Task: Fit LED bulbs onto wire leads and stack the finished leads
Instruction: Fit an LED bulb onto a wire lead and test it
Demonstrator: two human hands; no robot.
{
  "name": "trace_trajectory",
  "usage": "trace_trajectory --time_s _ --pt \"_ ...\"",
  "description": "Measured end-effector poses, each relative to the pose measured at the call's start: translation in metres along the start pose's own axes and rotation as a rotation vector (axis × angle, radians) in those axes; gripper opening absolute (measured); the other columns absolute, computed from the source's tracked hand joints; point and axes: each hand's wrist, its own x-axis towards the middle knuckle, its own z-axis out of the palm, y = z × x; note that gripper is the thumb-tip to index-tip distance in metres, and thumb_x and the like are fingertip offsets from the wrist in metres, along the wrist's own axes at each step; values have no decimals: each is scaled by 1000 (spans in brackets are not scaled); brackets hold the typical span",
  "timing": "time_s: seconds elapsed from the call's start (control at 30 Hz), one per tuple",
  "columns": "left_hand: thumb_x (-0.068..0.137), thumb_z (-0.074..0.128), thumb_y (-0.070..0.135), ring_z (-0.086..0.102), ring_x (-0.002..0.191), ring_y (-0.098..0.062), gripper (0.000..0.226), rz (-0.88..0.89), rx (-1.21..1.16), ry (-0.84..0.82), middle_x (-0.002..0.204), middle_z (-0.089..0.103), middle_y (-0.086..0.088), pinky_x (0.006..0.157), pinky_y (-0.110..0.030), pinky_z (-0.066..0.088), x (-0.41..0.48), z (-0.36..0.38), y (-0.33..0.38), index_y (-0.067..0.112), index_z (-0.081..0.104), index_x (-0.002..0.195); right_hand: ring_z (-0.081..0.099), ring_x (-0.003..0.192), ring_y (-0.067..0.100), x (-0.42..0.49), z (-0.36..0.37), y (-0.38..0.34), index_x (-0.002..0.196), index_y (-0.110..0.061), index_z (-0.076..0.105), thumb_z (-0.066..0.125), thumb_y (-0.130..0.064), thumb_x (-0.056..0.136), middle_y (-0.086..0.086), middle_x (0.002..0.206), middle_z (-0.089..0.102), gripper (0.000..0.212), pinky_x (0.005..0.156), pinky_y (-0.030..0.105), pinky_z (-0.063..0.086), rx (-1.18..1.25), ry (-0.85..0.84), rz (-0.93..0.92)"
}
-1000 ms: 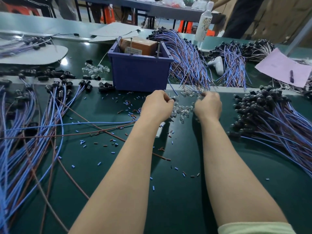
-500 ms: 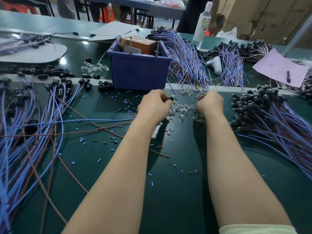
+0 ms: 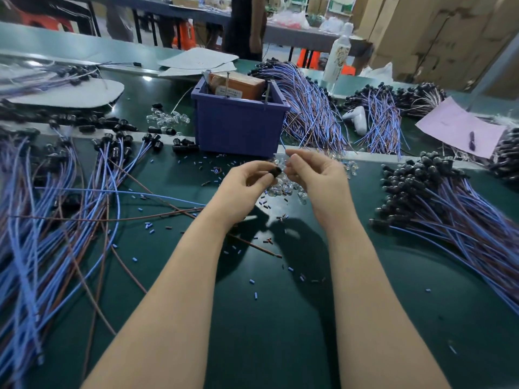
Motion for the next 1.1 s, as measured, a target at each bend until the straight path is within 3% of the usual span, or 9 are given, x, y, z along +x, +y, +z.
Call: trace_trajectory --time_s 0.1,0.2,0.33,0.47,0.57,0.67,0.8,0.93,1.1 --pt "95 51 3 61 89 -4 19 46 59 36 97 66 -2 85 -13 46 1 -3 -3 16 61 104 63 74 4 -2 1 -1 103 -9 66 53 1 93 1 83 66 20 72 13 51 -126 -38 -11" --pt "92 54 1 57 80 6 21 140 171 108 92 64 8 78 -6 43 3 -4 -4 18 62 101 62 80 9 -3 4 -2 99 -10 64 55 3 90 0 87 66 18 77 15 52 -173 -27 -27" --pt "91 53 0 60 86 -2 21 176 235 209 92 64 11 83 -10 44 4 -2 -7 16 62 102 62 84 17 -3 4 -1 87 -13 61 58 5 88 3 85 65 19 85 26 53 -167 -17 -22" --pt "92 51 -1 61 94 -4 22 143 180 208 96 65 8 87 -10 45 3 0 -9 18 59 101 68 89 23 -4 6 -1 84 -20 64 62 2 86 2 85 69 22 88 34 54 -190 -31 -52" --pt "92 48 -5 62 97 -7 26 120 130 194 98 64 5 93 -18 46 4 -1 -10 20 55 98 68 90 23 -4 8 -2 83 -23 66 63 -1 86 -1 85 70 23 90 39 54 -227 -28 -83" --pt "92 46 -7 61 100 -14 27 121 118 169 100 63 1 97 -25 46 4 0 -10 19 53 98 68 85 17 -4 10 -2 82 -26 66 65 -2 85 -4 83 69 25 86 37 55 -288 -27 -126" --pt "92 46 -6 62 100 -15 27 120 139 152 98 63 2 93 -20 46 4 0 -11 19 53 99 66 79 11 -5 13 -2 86 -20 68 65 -3 85 -7 83 67 17 75 23 52 -408 -24 -206" --pt "92 48 -3 60 91 -8 26 121 190 161 91 62 8 84 -9 43 3 1 -10 21 55 97 66 82 14 -8 15 -2 91 -10 71 65 -3 86 3 89 68 11 79 19 52 -546 -20 -295" --pt "92 49 -2 61 95 -11 23 116 250 161 97 66 2 87 -15 44 4 0 -10 15 60 103 64 81 15 -8 15 -5 93 -6 73 63 -2 86 3 90 65 12 80 19 50 -667 0 -360"
